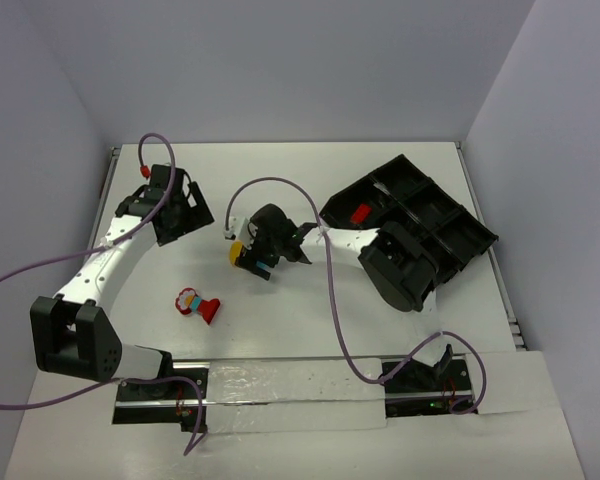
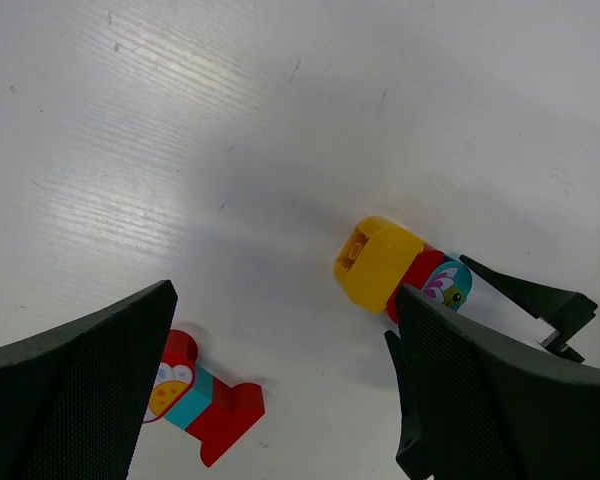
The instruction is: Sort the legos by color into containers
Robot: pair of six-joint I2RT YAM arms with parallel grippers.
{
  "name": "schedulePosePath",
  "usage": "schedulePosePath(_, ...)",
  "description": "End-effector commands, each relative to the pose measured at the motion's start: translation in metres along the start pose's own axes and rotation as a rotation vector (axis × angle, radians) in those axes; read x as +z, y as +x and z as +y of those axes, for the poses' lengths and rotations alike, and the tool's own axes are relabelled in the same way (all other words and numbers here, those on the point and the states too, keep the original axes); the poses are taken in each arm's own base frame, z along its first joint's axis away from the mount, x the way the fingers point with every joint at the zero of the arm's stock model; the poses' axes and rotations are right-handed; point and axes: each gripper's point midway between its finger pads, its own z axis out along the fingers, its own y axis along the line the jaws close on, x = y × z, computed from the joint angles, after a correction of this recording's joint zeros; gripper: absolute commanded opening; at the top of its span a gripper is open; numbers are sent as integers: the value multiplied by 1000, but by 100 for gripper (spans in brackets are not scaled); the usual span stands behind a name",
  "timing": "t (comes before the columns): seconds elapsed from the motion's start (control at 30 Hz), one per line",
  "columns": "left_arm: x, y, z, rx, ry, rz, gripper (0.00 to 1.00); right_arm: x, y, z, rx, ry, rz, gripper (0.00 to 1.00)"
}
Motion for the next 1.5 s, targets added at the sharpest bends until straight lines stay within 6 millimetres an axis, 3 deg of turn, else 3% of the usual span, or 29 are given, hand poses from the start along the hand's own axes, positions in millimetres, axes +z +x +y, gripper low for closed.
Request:
schedulePosePath(0.0,-4,-12,2,-6,-1,-40,99,5,-18,-12,33,4,-68,85)
schedulePosePath(0.33,10,-3,-11,-41,64,20,99,-2,-17,-12,37,15,-89,71)
schedulePosePath(0.53,16,2,-11,-30,67,36,99,-23,-36,-16,29,55,-170,60)
schedulePosePath(0.93,15,1,-7,-30,83,33,99,-64,-56,-19,74,118,-273,59)
schedulePosePath(1.13,1,-5,-15,-27,163,42,99,-77,-61,-21,82,135,-288,59)
schedulePosePath(1.47,-69,-17,-67,-58,743,31,99,-108,-75,-24,64,171,-323,59)
